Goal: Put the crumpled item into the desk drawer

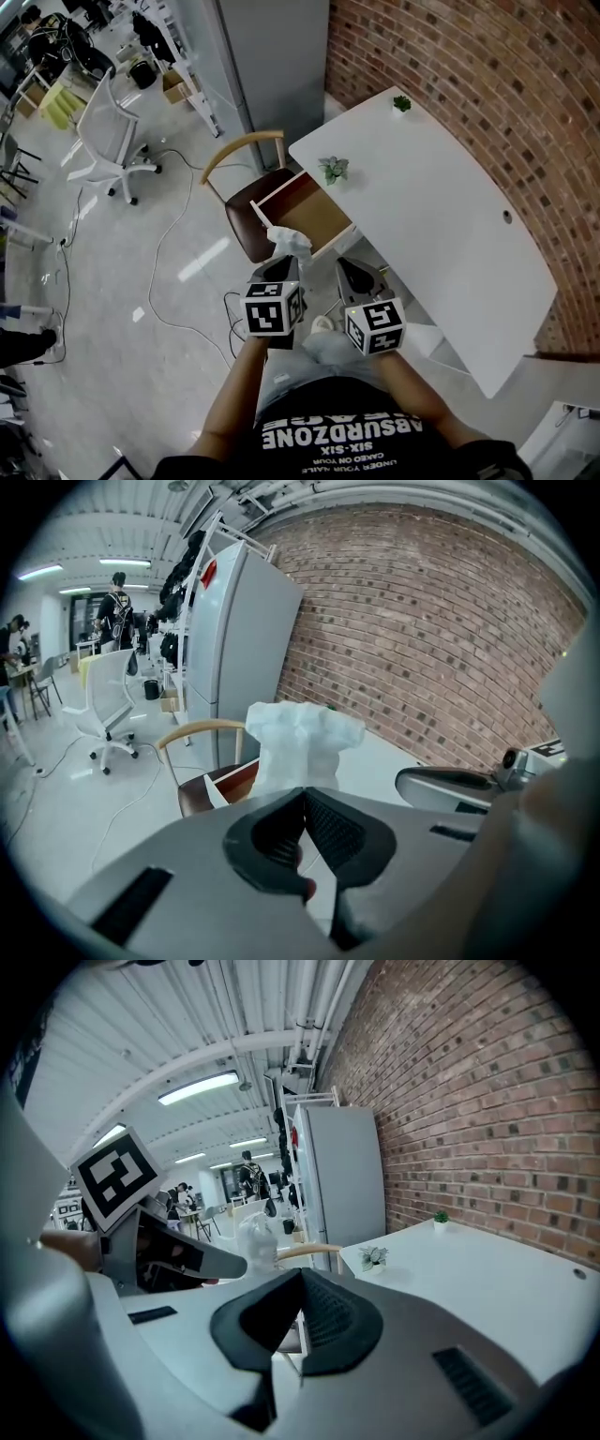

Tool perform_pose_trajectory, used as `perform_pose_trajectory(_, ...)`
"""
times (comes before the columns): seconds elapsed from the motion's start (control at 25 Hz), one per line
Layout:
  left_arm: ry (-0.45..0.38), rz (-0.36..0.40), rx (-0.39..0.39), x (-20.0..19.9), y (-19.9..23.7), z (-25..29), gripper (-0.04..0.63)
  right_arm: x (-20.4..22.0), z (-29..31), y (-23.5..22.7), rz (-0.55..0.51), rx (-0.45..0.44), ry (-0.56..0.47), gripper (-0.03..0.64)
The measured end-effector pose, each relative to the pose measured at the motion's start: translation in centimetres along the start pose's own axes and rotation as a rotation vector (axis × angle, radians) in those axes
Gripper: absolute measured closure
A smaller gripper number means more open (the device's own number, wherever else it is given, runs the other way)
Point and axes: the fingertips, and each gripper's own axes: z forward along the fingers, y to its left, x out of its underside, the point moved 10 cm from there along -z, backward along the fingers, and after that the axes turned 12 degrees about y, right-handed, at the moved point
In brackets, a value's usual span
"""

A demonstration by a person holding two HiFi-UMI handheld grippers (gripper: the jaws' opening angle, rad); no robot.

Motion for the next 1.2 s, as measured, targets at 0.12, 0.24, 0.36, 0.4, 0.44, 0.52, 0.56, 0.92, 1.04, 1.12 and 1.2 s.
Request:
perform_pose_trajectory(0.12,0.004,-0.005,0.001,-0.3,-0.3,0.6,0.588,-0.1,0.5,-0.8,0.0,-0.004,-0.001,0.618)
perform_pose_trajectory(0.24,0.024,-0.005,0.0,-0.3,-0.3,1.4,0.588,0.2,1.0,-1.1,0.002,-0.009,0.012,0.618)
perform_pose_trajectory(0.36,0.042,-0.011,0.0,-0.8,0.0,2.3,0.588,-0.2,1.5,-1.5,0.002,-0.014,0.023,0.618)
perform_pose_trajectory(0.4,0.049,-0.014,0.002,-0.9,0.1,2.5,0.588,-0.3,1.7,-1.6,0.002,-0.015,0.026,0.618)
perform_pose_trajectory(0.44,0.055,-0.016,0.005,-1.1,0.3,2.8,0.588,-0.4,1.9,-1.6,0.003,-0.014,0.029,0.618)
perform_pose_trajectory(0.52,0.069,-0.011,0.01,-1.5,0.7,3.4,0.588,-0.5,2.4,-1.7,0.006,-0.011,0.037,0.618)
perform_pose_trajectory(0.56,0.077,-0.005,0.012,-1.8,0.9,3.7,0.588,-0.7,2.7,-1.8,0.009,-0.008,0.042,0.618)
perform_pose_trajectory(0.92,0.161,0.036,0.042,-4.5,3.4,6.8,0.588,-2.7,6.3,-3.0,0.067,0.03,0.069,0.618)
perform_pose_trajectory(1.04,0.187,0.051,0.055,-5.4,4.4,7.8,0.588,-3.5,7.5,-3.2,0.079,0.041,0.074,0.618)
perform_pose_trajectory(1.12,0.204,0.052,0.068,-5.9,5.0,8.5,0.588,-3.9,8.3,-3.3,0.089,0.051,0.076,0.618)
perform_pose_trajectory(1.2,0.22,0.058,0.078,-6.4,5.7,9.0,0.588,-4.4,9.0,-3.4,0.1,0.062,0.077,0.618)
